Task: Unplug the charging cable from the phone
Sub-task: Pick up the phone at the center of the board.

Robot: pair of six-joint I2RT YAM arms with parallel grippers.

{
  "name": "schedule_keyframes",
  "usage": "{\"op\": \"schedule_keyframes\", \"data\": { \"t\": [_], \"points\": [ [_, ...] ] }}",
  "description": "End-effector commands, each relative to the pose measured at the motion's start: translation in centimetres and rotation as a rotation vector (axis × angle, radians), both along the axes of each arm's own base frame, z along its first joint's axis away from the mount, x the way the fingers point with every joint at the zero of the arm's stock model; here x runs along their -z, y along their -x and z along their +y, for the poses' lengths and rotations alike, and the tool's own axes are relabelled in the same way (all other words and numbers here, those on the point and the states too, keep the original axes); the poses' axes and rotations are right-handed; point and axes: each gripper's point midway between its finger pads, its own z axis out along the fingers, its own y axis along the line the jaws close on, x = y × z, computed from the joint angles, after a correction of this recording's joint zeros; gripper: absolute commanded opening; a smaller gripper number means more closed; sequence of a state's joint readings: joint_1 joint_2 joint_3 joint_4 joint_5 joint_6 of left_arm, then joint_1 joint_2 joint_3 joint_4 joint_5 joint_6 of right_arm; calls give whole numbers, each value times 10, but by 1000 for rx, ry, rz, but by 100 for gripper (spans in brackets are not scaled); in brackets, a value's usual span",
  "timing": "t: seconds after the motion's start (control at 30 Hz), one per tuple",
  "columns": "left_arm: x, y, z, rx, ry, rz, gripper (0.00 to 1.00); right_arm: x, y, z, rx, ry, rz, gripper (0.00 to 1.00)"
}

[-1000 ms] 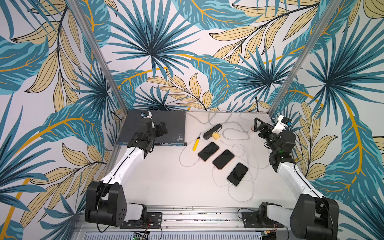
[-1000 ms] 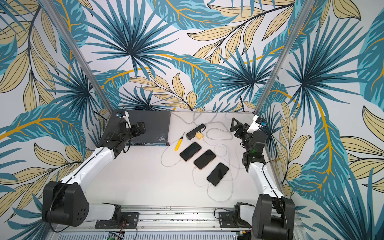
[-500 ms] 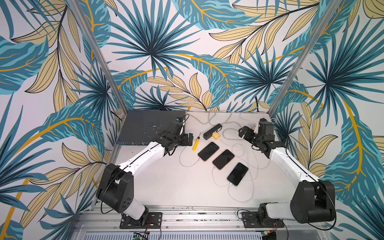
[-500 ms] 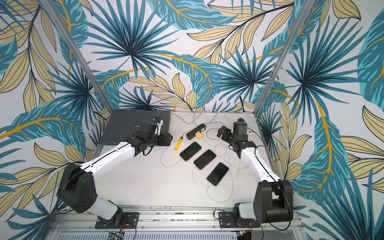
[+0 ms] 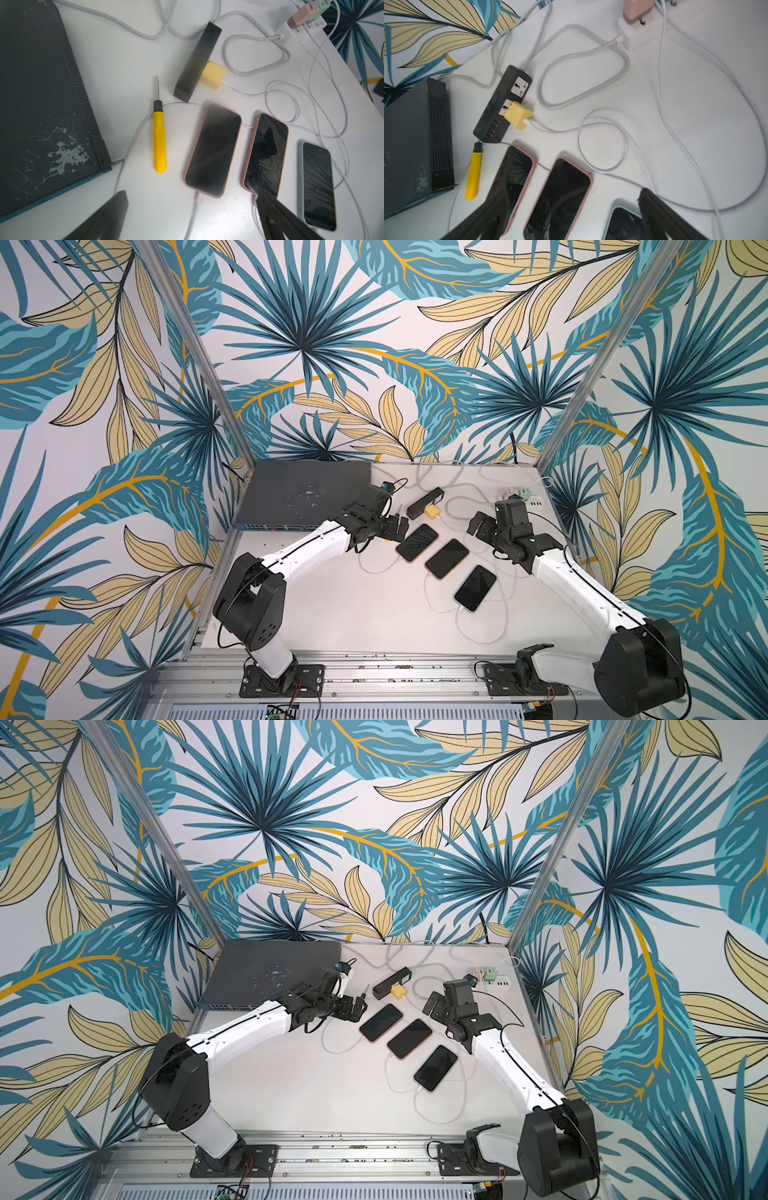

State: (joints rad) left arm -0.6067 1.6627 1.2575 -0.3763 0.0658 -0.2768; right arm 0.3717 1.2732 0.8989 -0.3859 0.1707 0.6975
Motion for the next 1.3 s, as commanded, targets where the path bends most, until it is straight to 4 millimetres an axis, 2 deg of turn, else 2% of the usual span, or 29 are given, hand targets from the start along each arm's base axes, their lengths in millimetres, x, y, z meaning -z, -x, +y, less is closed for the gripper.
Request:
{"op": "schedule_keyframes", "data": {
  "t": [0.0, 0.1, 0.2, 0.3, 0.43, 0.6, 0.8, 1.27],
  "points": [
    [-5, 6, -3, 30, -14, -2, 100, 43, 40, -4, 66, -48, 225, 100],
    [-3, 18, -4, 50, -33, -5, 100, 61, 71, -5, 93, -84, 362, 100],
    [2, 29, -4, 68, -69, -19, 100, 69, 98, -8, 110, -89, 467, 100],
    [8, 37, -3, 72, -73, -21, 100, 76, 114, -11, 134, -94, 530, 100],
    [12, 40, -5, 77, -52, -17, 100, 97, 127, -4, 140, -144, 604, 100],
    [10, 39, -7, 80, -43, -18, 100, 102, 126, -6, 141, -107, 642, 100],
    [14, 40, -9, 77, -42, -1, 100, 118, 121, -5, 145, -92, 687, 100],
    [24, 41, -9, 74, -51, 23, 100, 111, 96, -25, 165, -12, 684, 99]
  ]
}}
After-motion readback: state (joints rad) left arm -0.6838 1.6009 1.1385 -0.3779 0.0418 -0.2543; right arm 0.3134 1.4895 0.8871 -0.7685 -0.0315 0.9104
